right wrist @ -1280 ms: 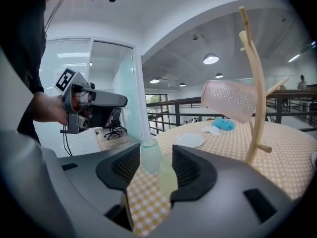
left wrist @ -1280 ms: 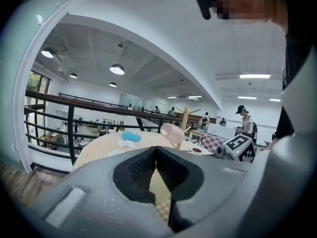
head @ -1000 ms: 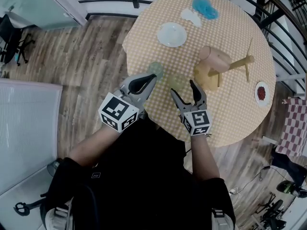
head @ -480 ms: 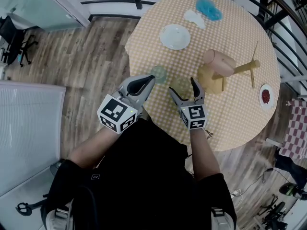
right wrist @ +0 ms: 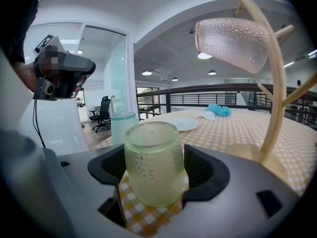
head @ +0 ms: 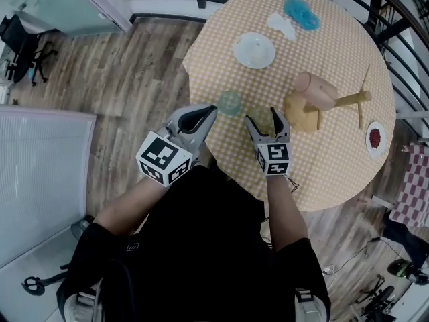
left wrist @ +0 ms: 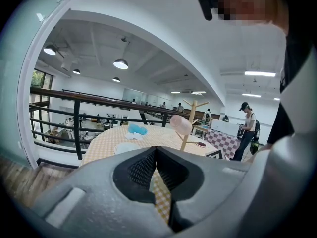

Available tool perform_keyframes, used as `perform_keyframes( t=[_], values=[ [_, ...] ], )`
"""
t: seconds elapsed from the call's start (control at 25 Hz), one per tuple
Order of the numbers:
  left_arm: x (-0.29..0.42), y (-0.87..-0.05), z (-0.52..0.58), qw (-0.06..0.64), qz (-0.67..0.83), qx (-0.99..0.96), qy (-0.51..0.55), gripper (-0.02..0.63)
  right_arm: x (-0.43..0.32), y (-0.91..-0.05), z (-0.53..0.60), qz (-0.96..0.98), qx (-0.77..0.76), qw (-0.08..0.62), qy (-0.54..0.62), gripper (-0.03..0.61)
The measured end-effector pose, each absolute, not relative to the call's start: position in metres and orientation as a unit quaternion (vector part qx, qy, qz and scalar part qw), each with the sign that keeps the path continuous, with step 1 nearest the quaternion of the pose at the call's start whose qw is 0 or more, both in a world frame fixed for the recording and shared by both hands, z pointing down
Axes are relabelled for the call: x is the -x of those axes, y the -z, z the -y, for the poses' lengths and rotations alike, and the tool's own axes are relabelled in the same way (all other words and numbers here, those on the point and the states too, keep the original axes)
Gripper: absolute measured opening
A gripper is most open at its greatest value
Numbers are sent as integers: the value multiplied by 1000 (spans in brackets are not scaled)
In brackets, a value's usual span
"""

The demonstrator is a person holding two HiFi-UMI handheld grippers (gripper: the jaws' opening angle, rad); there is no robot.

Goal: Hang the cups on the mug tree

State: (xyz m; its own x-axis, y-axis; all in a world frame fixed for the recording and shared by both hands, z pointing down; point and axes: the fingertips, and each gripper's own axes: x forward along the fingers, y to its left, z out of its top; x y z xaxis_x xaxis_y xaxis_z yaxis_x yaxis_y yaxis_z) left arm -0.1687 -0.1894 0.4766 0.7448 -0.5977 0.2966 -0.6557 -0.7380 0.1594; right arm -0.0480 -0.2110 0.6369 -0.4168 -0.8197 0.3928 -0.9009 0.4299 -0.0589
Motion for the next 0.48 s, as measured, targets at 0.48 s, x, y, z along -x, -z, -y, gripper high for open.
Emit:
perform_keyframes(
  t=[0.48],
  values=[
    [170, -438, 175, 135, 341, -925, -100, 6, 52, -583, 183, 839, -503, 135, -158, 350]
  ],
)
